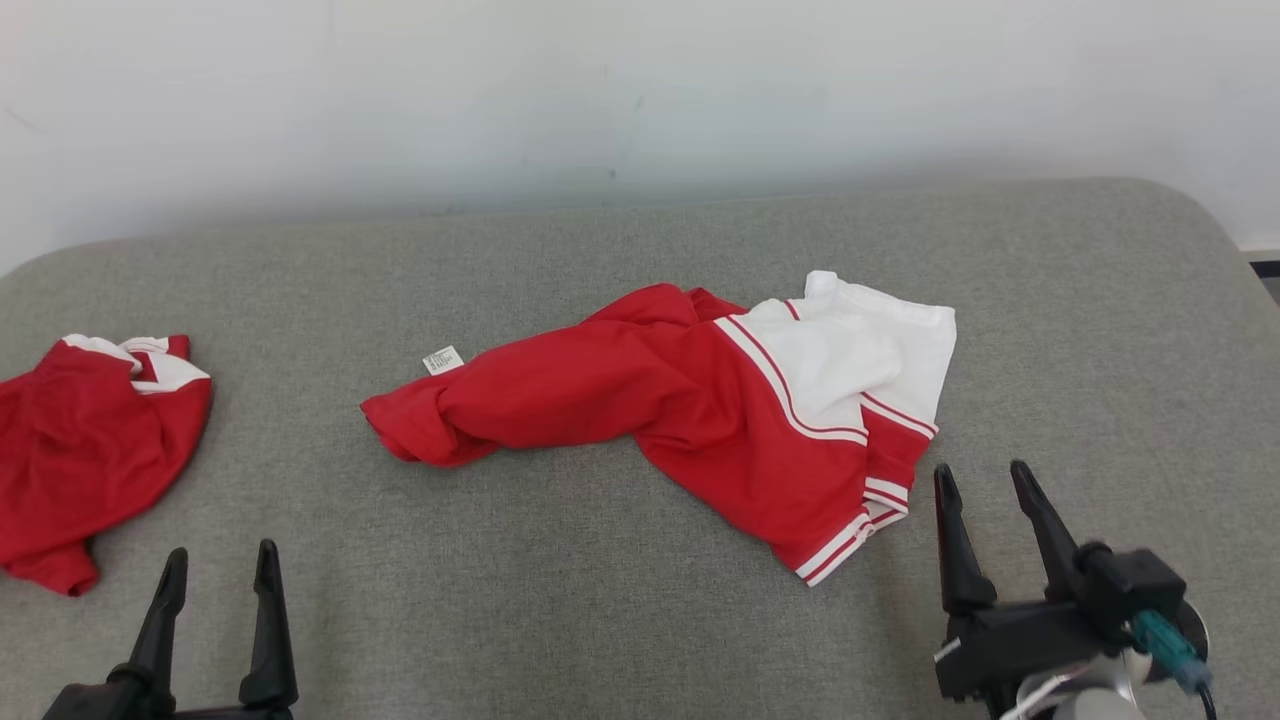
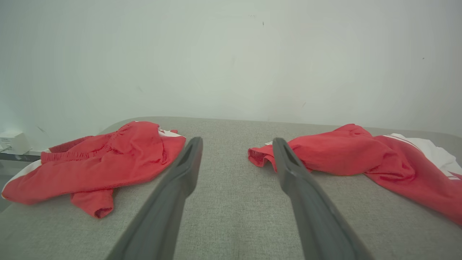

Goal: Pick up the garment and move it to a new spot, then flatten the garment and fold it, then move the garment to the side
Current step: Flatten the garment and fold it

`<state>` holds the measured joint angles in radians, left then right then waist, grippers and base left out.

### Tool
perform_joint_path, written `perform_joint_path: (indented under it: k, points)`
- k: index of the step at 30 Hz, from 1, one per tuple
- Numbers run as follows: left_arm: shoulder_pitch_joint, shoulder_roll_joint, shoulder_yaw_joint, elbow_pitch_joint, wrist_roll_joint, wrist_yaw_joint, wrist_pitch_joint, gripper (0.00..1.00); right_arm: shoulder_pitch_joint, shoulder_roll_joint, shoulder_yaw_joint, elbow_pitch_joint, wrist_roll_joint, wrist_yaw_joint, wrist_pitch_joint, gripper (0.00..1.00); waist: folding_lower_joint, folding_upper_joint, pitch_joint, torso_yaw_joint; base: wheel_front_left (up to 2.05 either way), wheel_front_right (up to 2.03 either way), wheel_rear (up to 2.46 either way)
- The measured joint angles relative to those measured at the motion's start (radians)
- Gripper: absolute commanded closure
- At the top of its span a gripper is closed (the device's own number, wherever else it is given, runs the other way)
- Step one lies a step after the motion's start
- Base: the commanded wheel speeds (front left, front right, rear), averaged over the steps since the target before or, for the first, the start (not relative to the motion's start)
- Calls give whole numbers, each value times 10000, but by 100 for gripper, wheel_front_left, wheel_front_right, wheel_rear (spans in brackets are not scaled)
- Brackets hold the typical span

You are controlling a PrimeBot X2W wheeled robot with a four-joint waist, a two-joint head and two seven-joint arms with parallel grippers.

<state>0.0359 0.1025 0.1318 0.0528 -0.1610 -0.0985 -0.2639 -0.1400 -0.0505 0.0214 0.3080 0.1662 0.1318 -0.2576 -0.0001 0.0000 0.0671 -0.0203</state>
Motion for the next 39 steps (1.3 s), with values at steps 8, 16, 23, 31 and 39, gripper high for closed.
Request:
perform_joint_path:
  k: [8, 16, 23, 31, 39]
  points:
    - [-390, -167, -115, 48, 113, -88, 0, 0, -1665, -472, 69, 763, -236, 0, 545, 0, 2, 0, 409, 129, 0, 0, 0]
    - [-792, -280, -222, 119, 153, -165, 0, 0, -3482, -1319, 265, 2397, -178, 0, 1080, 0, 2, 0, 943, 444, 0, 0, 0]
    - [-1137, -374, -384, 196, 188, -192, 0, 0, -4684, -1770, 570, 4080, 167, 0, 1248, 0, 3, 1, 1471, 752, 0, 0, 0]
    - [-1580, -451, -616, 357, 186, -251, 0, 0, -5634, -1845, 926, 5846, 650, 0, 1051, 0, 3, 1, 2005, 1106, 0, 0, 0]
    - [-1761, -483, -732, 483, 188, -265, 0, 0, -6144, -1726, 1360, 6968, 1273, 0, 660, 100, 2, 1, 2252, 1375, 0, 0, 0]
